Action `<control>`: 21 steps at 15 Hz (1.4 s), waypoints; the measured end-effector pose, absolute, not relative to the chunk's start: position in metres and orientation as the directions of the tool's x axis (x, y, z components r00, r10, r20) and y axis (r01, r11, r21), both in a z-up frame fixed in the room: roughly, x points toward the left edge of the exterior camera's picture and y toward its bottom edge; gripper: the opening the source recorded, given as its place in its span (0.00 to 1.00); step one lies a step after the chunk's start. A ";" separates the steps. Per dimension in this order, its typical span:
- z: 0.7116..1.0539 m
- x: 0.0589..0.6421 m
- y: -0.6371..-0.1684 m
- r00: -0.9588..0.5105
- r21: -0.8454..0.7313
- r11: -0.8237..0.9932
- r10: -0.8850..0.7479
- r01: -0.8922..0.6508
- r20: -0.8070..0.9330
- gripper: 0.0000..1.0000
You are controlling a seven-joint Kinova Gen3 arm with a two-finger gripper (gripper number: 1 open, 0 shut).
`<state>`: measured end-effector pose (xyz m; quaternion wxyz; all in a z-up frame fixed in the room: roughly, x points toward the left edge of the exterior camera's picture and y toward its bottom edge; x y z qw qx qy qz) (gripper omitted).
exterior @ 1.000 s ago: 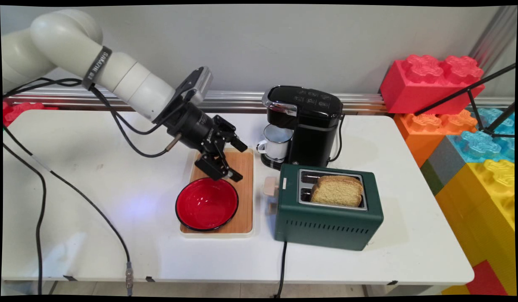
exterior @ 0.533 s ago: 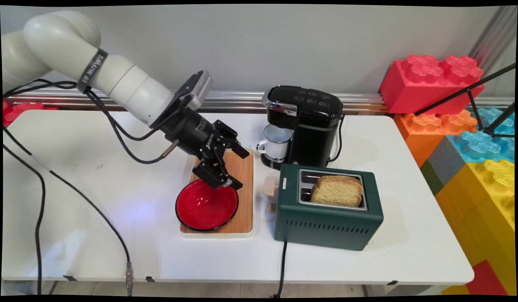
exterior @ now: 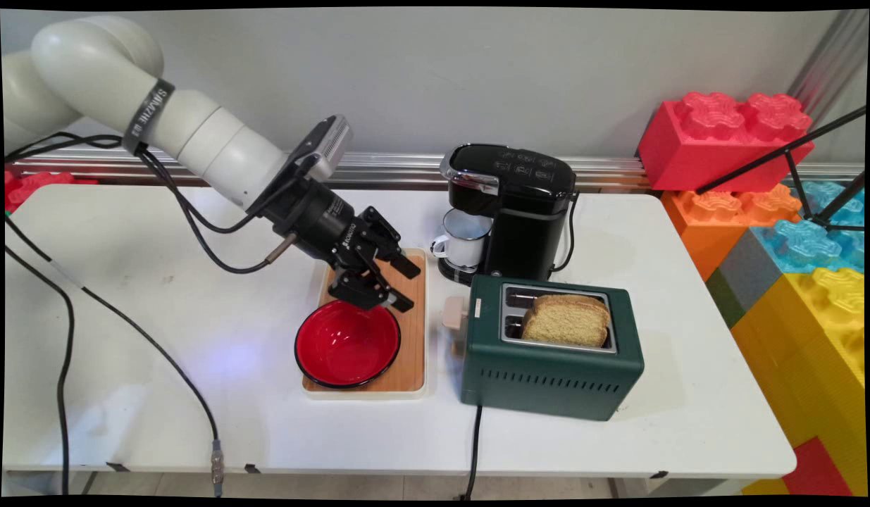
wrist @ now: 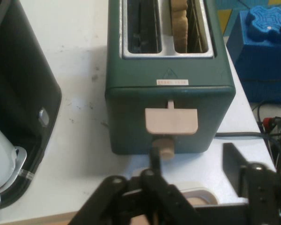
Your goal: Press the toaster switch
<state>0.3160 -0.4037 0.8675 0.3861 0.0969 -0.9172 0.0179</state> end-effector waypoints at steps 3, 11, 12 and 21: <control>0.867 0.319 -0.404 -0.671 0.058 0.978 -0.179 -0.200 0.719 0.00; 0.856 0.320 -0.410 -0.612 0.093 0.972 -0.210 -0.217 0.762 0.00; 0.853 0.318 -0.411 -0.602 0.097 0.971 -0.212 -0.218 0.770 0.00; 0.827 0.302 -0.411 -0.559 0.105 0.967 -0.222 -0.234 0.799 0.00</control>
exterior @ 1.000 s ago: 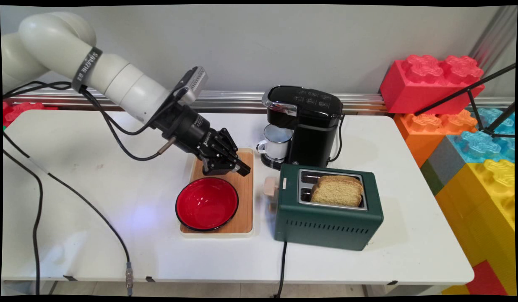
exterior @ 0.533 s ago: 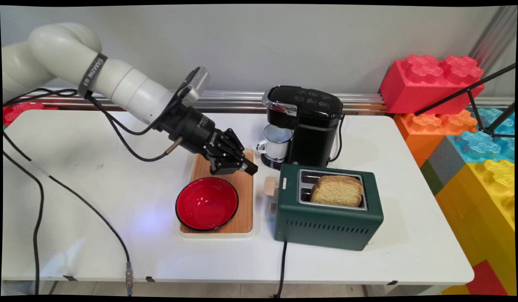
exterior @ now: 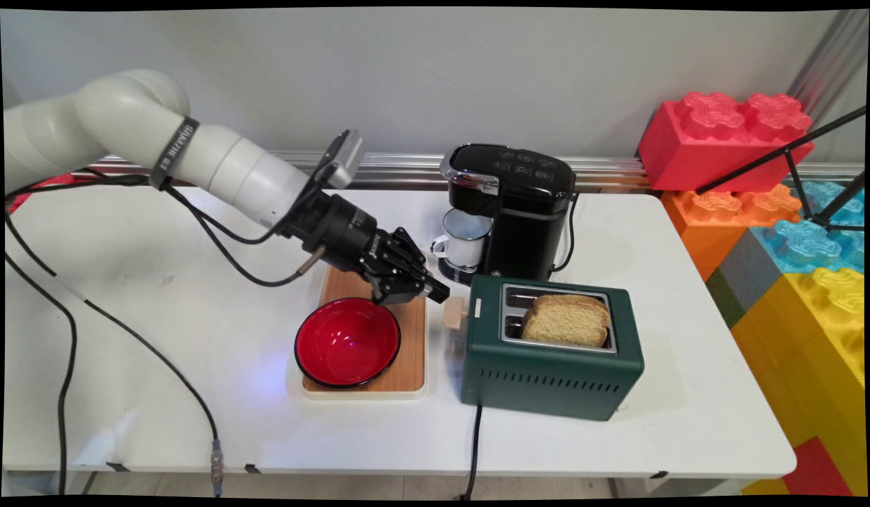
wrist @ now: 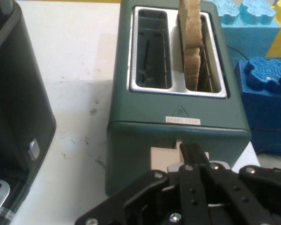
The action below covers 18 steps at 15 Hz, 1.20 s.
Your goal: Press the toaster switch
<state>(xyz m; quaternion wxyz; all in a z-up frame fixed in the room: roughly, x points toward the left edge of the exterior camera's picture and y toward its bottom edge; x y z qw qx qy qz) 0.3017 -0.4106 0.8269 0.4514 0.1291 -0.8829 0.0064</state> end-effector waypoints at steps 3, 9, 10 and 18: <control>0.818 0.294 -0.412 -0.560 0.099 0.968 -0.216 -0.232 0.800 0.00; 0.809 0.284 -0.414 -0.588 0.084 0.975 -0.193 -0.207 0.785 0.00; 0.809 0.283 -0.414 -0.595 0.081 0.975 -0.190 -0.205 0.781 0.00; 0.802 0.276 -0.419 -0.648 0.079 0.976 -0.194 -0.202 0.736 0.00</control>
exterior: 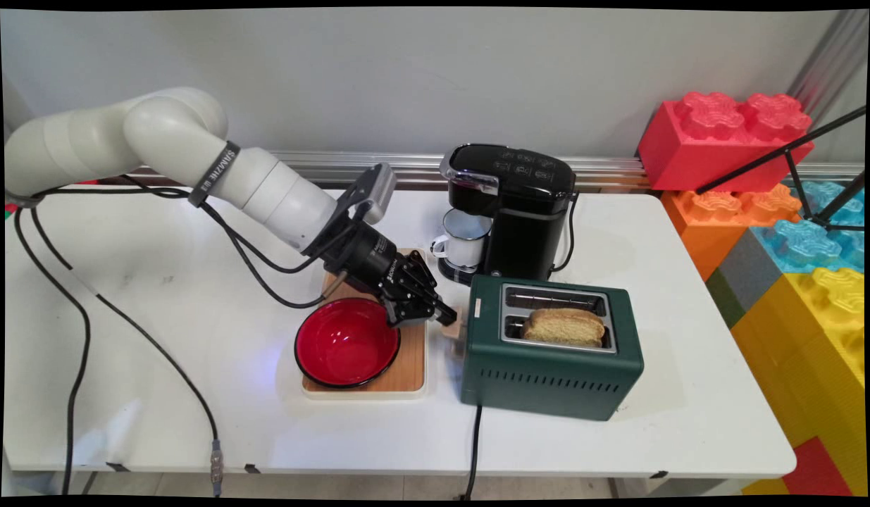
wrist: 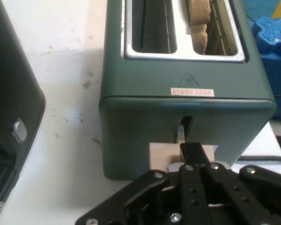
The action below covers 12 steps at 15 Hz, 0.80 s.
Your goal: Press the toaster switch
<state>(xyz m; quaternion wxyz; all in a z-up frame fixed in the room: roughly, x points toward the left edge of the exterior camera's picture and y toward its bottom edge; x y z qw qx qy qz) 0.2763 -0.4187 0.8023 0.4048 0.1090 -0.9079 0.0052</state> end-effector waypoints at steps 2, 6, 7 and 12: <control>0.801 0.274 -0.420 -0.663 0.081 0.976 -0.196 -0.201 0.723 0.00; 0.801 0.268 -0.423 -0.678 0.083 0.976 -0.201 -0.203 0.707 0.00; 0.801 0.266 -0.424 -0.681 0.084 0.975 -0.203 -0.204 0.703 0.00; 0.802 0.261 -0.428 -0.693 0.085 0.973 -0.211 -0.213 0.690 0.00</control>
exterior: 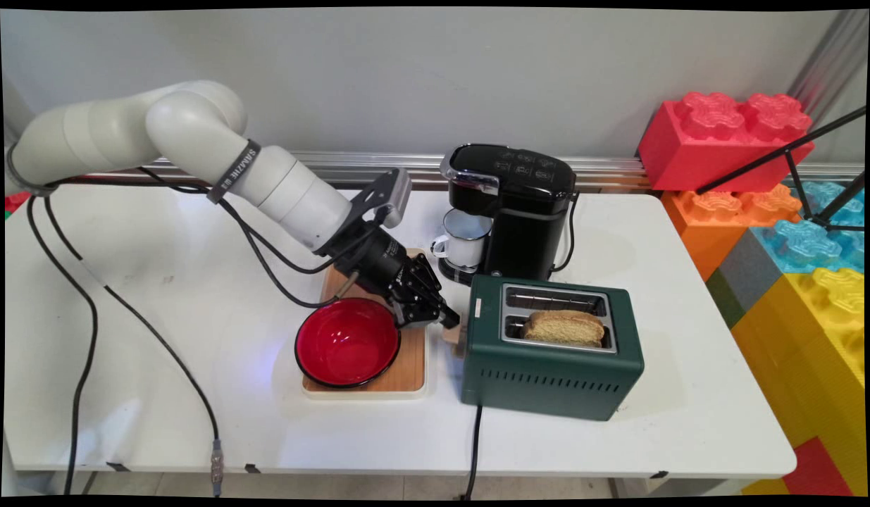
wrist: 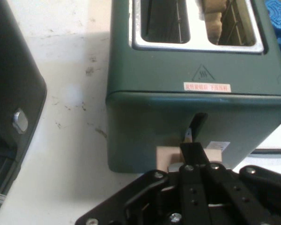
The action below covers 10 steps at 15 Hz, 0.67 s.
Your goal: Press the toaster switch
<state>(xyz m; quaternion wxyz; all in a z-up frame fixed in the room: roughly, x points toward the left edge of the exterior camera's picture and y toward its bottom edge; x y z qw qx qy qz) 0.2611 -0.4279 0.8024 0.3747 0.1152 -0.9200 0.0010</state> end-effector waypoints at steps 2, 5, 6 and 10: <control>0.802 0.259 -0.429 -0.699 0.086 0.972 -0.216 -0.217 0.682 0.00; 0.801 0.257 -0.430 -0.705 0.089 0.971 -0.223 -0.222 0.674 0.00; 0.801 0.257 -0.430 -0.706 0.090 0.971 -0.224 -0.223 0.672 0.00; 0.800 0.253 -0.431 -0.706 0.096 0.968 -0.234 -0.230 0.668 0.00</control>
